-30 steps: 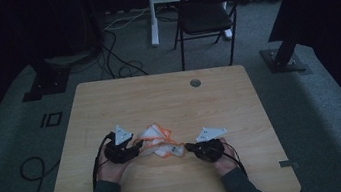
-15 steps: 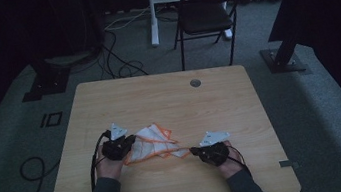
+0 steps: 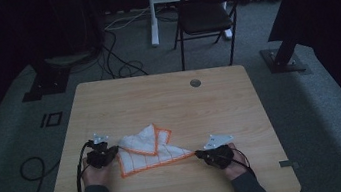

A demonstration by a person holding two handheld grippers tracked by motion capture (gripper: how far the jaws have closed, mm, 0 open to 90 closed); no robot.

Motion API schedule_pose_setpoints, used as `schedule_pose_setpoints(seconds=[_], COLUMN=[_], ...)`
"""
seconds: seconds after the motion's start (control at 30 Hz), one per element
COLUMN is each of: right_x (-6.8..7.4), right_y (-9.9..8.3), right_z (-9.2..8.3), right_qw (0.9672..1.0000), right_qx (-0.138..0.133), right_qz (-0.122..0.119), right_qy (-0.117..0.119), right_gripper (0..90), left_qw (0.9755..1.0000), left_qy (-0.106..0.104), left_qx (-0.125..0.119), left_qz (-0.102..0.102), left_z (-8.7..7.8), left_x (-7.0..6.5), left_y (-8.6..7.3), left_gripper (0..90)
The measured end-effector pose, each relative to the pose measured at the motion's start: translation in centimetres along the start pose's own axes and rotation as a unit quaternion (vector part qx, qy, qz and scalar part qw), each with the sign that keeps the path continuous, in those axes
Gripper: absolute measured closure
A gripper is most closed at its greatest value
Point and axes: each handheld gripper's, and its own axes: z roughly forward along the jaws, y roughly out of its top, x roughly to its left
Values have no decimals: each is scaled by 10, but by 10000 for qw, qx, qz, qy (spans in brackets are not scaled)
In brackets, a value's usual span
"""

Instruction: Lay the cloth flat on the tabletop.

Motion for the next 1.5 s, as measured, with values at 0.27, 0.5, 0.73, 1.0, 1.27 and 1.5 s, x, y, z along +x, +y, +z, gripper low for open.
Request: schedule_pose_setpoints(seconds=[0.27,0.5,0.73,1.0,1.27,1.5], right_x=[-1,0,-3,-6,-13,-17], right_y=[1,14,26,43,56,67], right_z=[-6,-9,1,27,49,62], right_qw=[9998,9990,9986,9985,9983,9987], right_qx=[-181,-447,-521,-500,-517,-446], right_qz=[21,-27,44,38,171,125], right_qy=[87,70,-104,-217,-222,-221], right_gripper=[753,744,793,900,900,877], left_qw=[9991,9974,9961,9942,9933,9935], left_qy=[-89,-191,-366,-623,-650,-629], left_qx=[-322,-535,-535,-465,-454,-379], left_qz=[275,443,592,749,839,867], left_z=[-19,-34,-35,-26,-18,-13], left_x=[-8,-21,-38,-56,-61,-62], left_y=[2,4,-1,-21,-29,-32], left_gripper=[668,660,685,729,728,723])
